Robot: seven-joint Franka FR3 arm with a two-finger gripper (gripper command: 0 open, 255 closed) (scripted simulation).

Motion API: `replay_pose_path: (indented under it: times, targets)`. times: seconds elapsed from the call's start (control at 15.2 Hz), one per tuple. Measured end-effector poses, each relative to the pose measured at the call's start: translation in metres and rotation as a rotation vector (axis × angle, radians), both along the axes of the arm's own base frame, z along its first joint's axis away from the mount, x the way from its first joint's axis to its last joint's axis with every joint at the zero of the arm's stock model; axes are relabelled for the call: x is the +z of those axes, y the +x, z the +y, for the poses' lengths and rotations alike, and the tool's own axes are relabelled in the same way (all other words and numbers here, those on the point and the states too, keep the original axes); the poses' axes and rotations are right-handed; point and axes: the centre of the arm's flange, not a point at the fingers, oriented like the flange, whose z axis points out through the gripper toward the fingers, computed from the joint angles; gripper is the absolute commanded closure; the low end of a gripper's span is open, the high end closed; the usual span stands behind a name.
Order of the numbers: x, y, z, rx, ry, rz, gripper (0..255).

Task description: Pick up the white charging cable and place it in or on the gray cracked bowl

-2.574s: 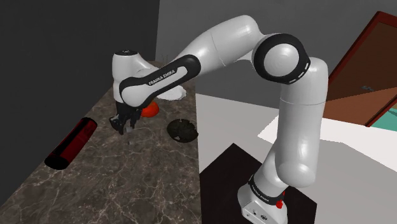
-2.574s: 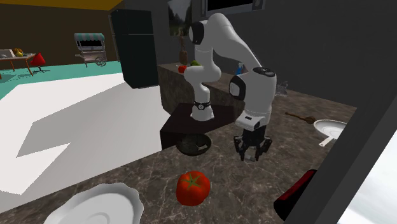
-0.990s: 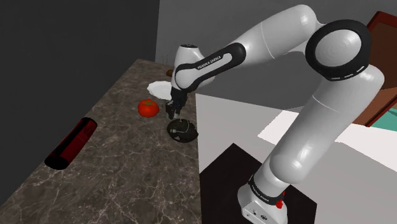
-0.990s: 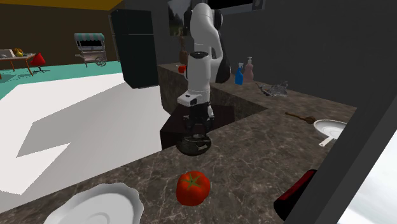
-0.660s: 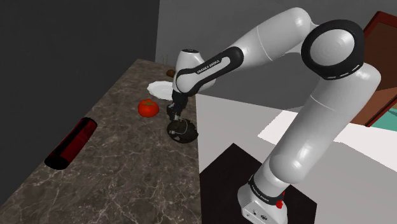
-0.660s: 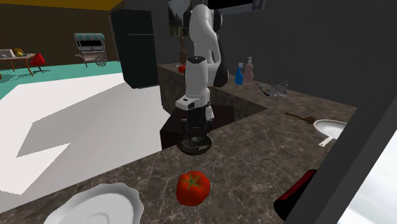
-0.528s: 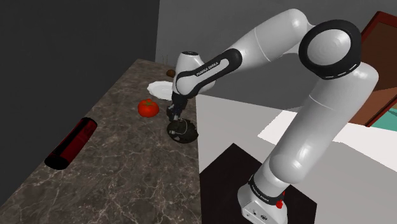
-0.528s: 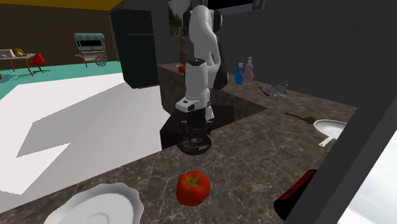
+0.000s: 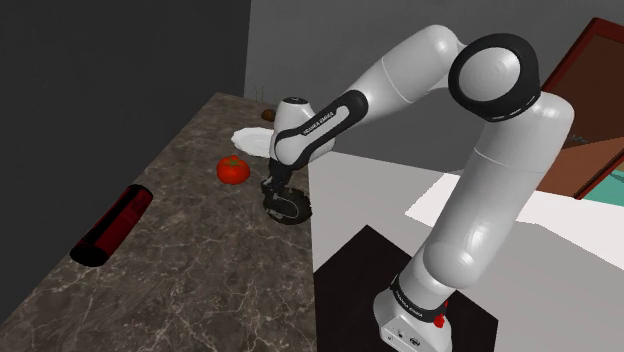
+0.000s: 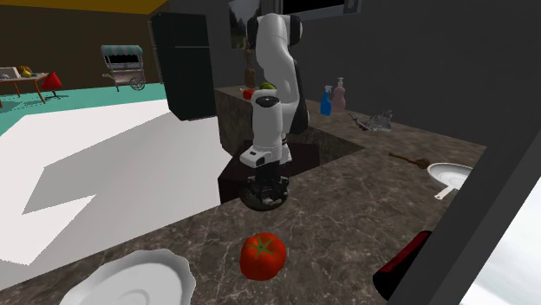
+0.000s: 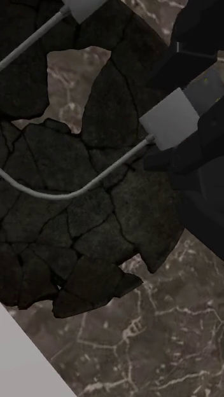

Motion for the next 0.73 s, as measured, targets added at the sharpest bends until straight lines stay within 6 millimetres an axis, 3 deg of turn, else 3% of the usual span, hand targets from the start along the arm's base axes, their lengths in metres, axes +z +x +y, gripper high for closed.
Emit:
replay_pose_path:
  times: [0.4, 0.46, 0.73]
  targets:
    - [-0.0018, -0.0004, 0.0001, 0.000, 0.000, 0.000, 255]
    - [-0.0018, -0.0004, 0.0001, 0.000, 0.000, 0.000, 0]
    - [-0.0019, -0.0004, 0.0001, 0.000, 0.000, 0.000, 0]
